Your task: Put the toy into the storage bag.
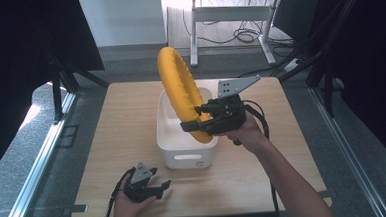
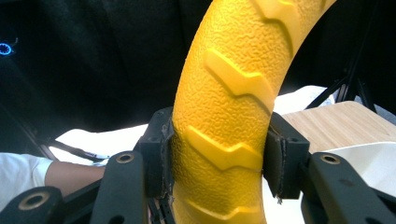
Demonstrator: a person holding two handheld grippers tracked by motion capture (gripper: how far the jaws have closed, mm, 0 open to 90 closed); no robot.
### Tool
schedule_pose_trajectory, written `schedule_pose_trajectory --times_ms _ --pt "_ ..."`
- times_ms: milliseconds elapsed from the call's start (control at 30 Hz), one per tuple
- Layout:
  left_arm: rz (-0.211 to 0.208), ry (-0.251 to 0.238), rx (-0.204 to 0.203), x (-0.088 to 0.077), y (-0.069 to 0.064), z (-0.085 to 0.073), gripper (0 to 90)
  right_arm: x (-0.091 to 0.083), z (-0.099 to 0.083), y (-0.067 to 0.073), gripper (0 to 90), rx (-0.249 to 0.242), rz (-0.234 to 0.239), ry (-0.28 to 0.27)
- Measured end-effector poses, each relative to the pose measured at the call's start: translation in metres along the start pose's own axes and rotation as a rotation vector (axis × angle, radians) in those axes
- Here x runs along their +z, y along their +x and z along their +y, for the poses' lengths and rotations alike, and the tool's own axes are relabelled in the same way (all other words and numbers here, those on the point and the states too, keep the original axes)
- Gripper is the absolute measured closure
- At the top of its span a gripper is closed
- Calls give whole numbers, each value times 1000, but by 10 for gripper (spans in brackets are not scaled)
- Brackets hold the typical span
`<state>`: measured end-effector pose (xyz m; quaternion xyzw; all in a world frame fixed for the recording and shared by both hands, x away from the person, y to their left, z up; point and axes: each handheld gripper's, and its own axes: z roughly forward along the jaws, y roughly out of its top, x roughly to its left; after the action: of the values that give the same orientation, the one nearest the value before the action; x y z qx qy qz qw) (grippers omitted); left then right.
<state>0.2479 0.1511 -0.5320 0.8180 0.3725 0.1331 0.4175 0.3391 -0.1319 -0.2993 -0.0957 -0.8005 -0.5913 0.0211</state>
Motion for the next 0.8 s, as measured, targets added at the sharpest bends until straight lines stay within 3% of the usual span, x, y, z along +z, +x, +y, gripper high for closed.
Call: schedule_pose_trajectory --times_ms 800 --pt "0 -3 0 1 -1 0 301 14 -11 -8 505 19 41 61"
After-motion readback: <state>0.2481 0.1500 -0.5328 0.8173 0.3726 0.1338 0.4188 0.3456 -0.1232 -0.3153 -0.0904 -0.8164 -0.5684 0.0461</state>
